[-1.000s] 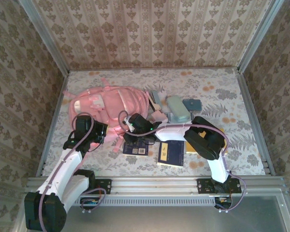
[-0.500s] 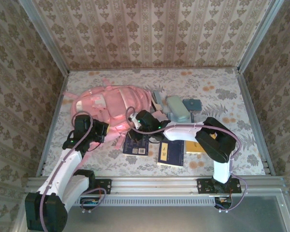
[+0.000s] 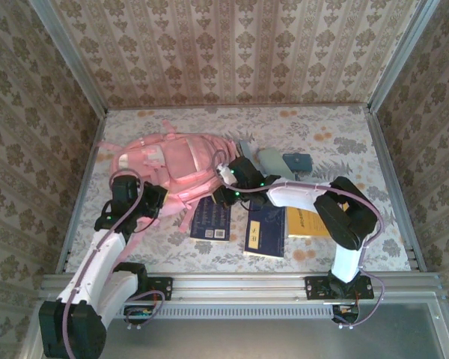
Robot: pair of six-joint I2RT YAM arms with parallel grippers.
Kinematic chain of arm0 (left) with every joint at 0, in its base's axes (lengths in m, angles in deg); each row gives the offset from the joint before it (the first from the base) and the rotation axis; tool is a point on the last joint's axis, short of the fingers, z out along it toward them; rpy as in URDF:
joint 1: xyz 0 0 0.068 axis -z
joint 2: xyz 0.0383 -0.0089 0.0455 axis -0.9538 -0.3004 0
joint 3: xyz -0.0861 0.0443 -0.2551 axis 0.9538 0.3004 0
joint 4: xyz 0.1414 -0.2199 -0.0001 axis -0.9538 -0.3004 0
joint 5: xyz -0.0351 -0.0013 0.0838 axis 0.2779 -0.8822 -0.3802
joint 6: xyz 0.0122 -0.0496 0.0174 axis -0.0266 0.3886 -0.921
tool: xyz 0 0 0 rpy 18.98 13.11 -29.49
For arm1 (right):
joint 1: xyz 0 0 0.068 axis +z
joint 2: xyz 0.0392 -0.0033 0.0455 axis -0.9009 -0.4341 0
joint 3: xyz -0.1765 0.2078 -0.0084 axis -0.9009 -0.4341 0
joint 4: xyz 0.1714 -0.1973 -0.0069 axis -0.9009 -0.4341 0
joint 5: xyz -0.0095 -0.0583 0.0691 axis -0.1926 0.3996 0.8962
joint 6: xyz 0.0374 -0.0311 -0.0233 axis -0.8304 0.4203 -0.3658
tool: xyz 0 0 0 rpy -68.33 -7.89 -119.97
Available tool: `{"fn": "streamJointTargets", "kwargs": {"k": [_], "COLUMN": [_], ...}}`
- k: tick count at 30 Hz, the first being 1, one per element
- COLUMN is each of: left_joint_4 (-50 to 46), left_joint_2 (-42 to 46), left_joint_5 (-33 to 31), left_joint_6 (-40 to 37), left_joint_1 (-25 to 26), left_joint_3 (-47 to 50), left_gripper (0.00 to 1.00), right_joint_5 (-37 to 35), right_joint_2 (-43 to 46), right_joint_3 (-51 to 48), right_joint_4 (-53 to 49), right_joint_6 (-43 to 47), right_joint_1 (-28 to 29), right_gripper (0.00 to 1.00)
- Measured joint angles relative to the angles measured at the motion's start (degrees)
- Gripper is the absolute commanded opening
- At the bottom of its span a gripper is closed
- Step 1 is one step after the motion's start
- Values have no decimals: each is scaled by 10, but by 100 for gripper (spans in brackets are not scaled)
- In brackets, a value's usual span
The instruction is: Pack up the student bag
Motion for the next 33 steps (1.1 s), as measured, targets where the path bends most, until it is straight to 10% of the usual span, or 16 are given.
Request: {"fn": "streamJointTargets", "kwargs": {"k": [29,33], "left_joint_4": [-29,-36], "left_joint_2": [-120,-240], "left_joint_5": [75,69], "left_joint_6": [-80,-144], "left_joint_1": [-36,-20], "left_joint_3": [-132,-258], "left_gripper": [0,35], "right_joint_5": [42,-11], "right_joint_2": [78,103], "right_joint_3": [11,-7], "right_joint_4": [-100,-96], "right_joint_6": [56,43], "right_joint_1": [-98,-64], "right_gripper": [0,0]}}
